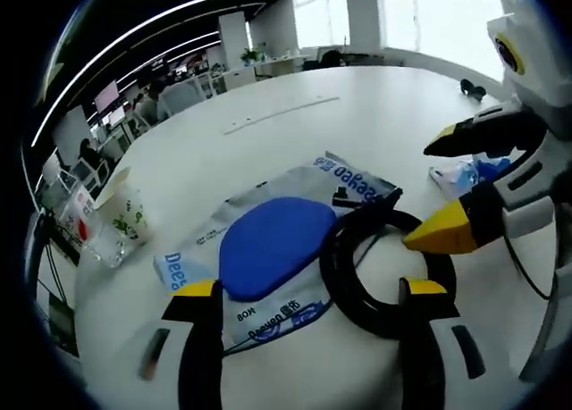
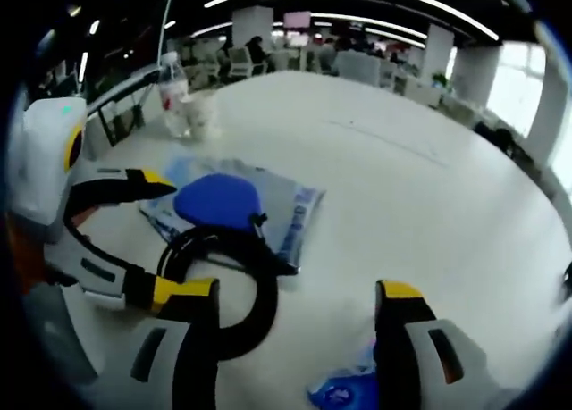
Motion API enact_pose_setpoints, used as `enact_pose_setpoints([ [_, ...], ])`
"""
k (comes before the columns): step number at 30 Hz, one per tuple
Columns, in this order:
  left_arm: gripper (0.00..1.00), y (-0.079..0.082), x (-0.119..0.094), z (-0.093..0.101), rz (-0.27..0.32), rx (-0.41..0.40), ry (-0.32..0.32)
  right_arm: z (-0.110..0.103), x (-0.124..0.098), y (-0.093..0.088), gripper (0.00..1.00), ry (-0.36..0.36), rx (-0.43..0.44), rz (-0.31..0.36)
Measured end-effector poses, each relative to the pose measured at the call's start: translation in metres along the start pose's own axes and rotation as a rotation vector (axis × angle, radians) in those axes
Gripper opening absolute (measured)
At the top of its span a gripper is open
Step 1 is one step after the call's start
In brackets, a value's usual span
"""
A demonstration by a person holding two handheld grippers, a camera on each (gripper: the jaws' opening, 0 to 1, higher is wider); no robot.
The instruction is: Arrange the tabletop items into an orderly group along one side of the table until the central work area is clear of visible clutter.
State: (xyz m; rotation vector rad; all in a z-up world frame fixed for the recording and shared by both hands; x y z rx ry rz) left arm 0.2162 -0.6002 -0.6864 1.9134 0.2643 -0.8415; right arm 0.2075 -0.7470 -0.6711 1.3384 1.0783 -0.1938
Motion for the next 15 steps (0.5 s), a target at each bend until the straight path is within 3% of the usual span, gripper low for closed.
enact_pose_setpoints([
  [15,0.52,0.003,-0.006,0.016,0.000,0.049,-0.004,-0.012,0.016,-0.007,0.37,0.066,0.042,-0.065],
])
Point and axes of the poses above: the point that each gripper's makers call its tool centre point, and the gripper's own axes: x roughly forward along the fingers, z roughly to its right, y roughly out of its top, the point moved 7 cm from there along -x, roughly backward along the fingers, and after that the axes turned 14 degrees about y, right-handed, at the moved point
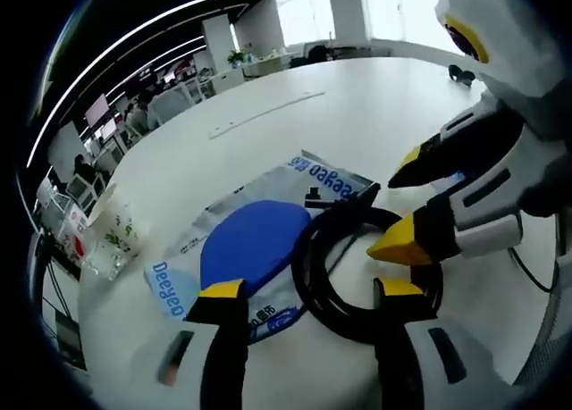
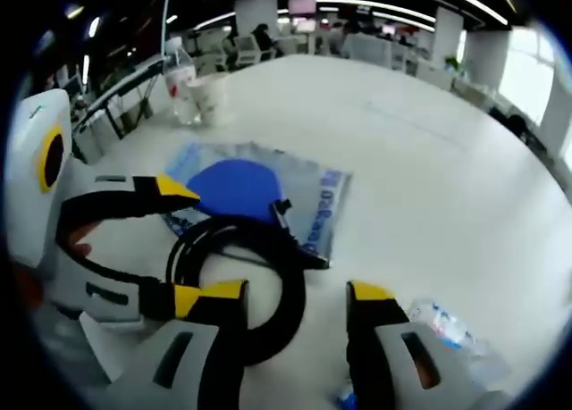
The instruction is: Arrange the tabletop items into an orderly group along one side of the table until the central work area is clear of visible clutter.
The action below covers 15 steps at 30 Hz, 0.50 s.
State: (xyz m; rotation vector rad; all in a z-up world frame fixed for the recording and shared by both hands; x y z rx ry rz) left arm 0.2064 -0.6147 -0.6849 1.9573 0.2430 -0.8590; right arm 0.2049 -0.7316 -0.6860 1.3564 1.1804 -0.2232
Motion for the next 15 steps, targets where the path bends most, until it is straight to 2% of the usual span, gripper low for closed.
enact_pose_setpoints([
  [2,0.49,0.000,0.000,0.002,-0.001,-0.004,0.006,-0.002,0.003,-0.002,0.31,0.009,0.003,-0.005],
  [4,0.45,0.001,0.000,0.005,-0.001,-0.001,0.000,-0.004,0.004,-0.004,0.30,0.012,0.005,-0.021],
  [7,0.38,0.001,-0.001,0.007,-0.011,0.003,0.002,-0.005,0.004,-0.002,0.27,0.017,-0.003,-0.003],
  [10,0.27,0.001,-0.001,0.012,-0.019,-0.027,-0.028,-0.005,0.004,-0.002,0.17,0.024,-0.002,-0.001],
  [11,0.27,0.000,0.000,0.009,-0.019,-0.036,-0.002,-0.004,0.004,-0.002,0.15,0.010,-0.005,-0.001],
  [15,0.26,0.001,0.001,0.009,-0.023,-0.035,0.001,-0.001,0.002,-0.004,0.09,-0.009,0.021,0.007],
])
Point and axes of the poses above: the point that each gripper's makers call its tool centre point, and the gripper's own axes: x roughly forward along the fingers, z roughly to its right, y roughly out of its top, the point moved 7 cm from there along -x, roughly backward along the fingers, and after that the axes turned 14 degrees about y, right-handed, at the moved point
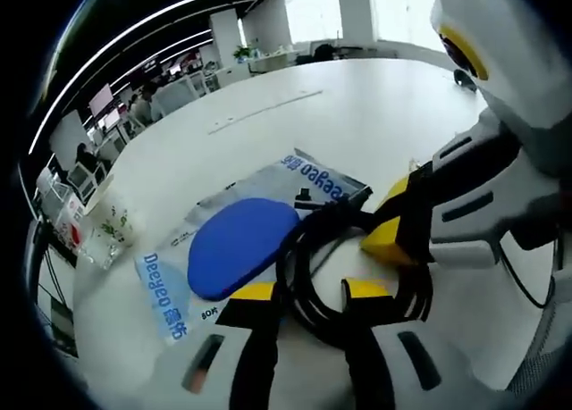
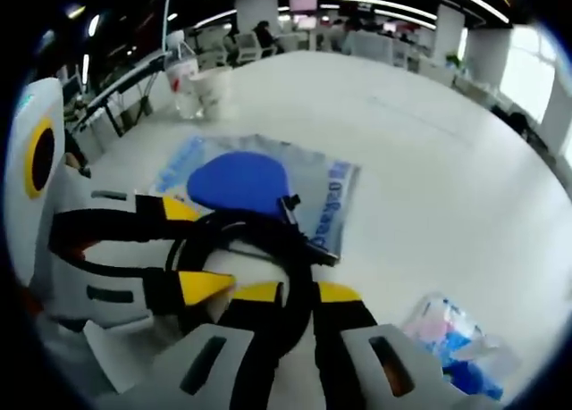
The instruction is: Arrange the tabletop items into an orderly group along one side of the table until the central work area is clear of visible clutter.
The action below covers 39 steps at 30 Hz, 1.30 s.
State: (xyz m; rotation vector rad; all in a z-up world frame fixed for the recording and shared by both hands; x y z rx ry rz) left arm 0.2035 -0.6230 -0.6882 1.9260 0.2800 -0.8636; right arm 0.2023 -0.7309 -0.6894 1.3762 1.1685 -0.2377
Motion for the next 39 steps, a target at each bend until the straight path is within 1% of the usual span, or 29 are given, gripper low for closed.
enact_pose_setpoints([
  [3,0.22,0.000,0.000,-0.001,0.003,0.012,0.003,-0.001,0.000,-0.001,0.08,-0.002,0.007,0.009],
  [4,0.20,0.000,-0.001,-0.003,-0.001,0.030,0.024,-0.002,-0.001,-0.001,0.07,-0.001,0.017,0.007],
  [5,0.19,0.001,0.000,-0.003,0.008,0.032,0.027,-0.004,-0.001,-0.002,0.06,0.002,0.072,0.015],
  [8,0.17,0.001,-0.001,-0.006,-0.007,0.007,0.014,-0.004,-0.002,-0.003,0.05,-0.003,0.056,0.005],
  [12,0.12,0.005,-0.006,-0.009,0.022,0.045,0.037,-0.008,-0.005,-0.003,0.04,-0.001,0.061,0.002],
  [15,0.12,0.008,-0.010,-0.008,0.026,0.061,0.036,-0.009,-0.008,-0.001,0.04,-0.010,0.060,0.009],
  [22,0.12,0.011,-0.020,-0.006,0.042,0.075,0.030,-0.010,-0.022,0.001,0.03,0.003,0.078,0.031],
  [25,0.12,0.012,-0.024,-0.005,0.044,0.073,0.021,-0.012,-0.028,-0.003,0.03,0.008,0.084,0.040],
  [29,0.11,0.009,-0.029,0.000,0.029,0.061,-0.001,-0.014,-0.033,-0.012,0.03,0.020,0.112,0.048],
  [36,0.11,0.003,-0.041,0.008,0.028,0.091,-0.025,-0.022,-0.040,-0.025,0.03,0.031,0.128,0.052],
  [39,0.11,-0.001,-0.045,0.010,0.023,0.110,-0.025,-0.025,-0.041,-0.029,0.03,0.038,0.136,0.051],
])
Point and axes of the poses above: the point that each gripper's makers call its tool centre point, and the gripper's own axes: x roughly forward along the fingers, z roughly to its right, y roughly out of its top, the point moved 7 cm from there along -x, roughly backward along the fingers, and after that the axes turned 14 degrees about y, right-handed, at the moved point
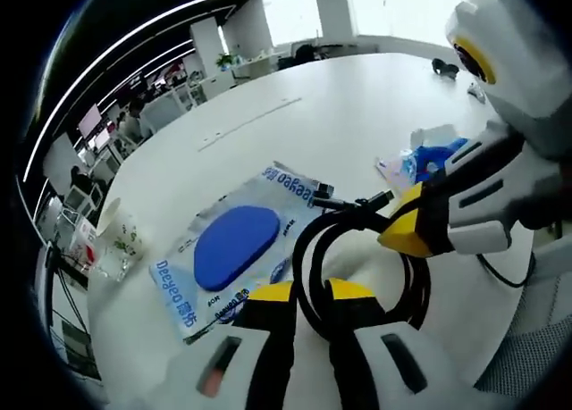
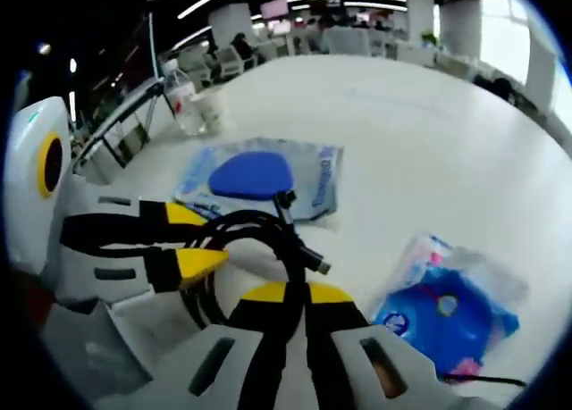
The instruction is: Arrange the tabletop items into an orderly group along one side of the table until the central work area is clear of visible clutter.
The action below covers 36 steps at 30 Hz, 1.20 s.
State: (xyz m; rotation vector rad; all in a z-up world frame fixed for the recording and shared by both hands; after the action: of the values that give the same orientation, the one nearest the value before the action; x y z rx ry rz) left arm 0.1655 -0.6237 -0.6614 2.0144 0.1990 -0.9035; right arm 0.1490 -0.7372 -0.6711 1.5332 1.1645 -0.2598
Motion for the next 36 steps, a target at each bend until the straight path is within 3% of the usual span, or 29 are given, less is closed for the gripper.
enact_pose_setpoints([
  [8,0.12,-0.005,-0.007,0.004,0.005,0.041,-0.010,-0.006,-0.005,-0.008,0.03,0.006,-0.006,-0.013],
  [12,0.13,-0.008,-0.008,0.007,0.019,0.120,0.011,-0.008,-0.003,-0.012,0.03,0.007,-0.004,-0.024],
  [26,0.15,-0.016,-0.004,0.020,0.027,0.255,0.022,-0.007,0.003,-0.024,0.05,-0.034,-0.005,-0.090],
  [30,0.14,-0.016,-0.003,0.020,0.031,0.247,0.016,-0.007,0.003,-0.026,0.07,-0.041,-0.073,-0.121],
  [36,0.21,-0.011,-0.004,0.014,0.036,0.222,0.034,-0.006,0.002,-0.023,0.17,-0.035,-0.065,-0.100],
])
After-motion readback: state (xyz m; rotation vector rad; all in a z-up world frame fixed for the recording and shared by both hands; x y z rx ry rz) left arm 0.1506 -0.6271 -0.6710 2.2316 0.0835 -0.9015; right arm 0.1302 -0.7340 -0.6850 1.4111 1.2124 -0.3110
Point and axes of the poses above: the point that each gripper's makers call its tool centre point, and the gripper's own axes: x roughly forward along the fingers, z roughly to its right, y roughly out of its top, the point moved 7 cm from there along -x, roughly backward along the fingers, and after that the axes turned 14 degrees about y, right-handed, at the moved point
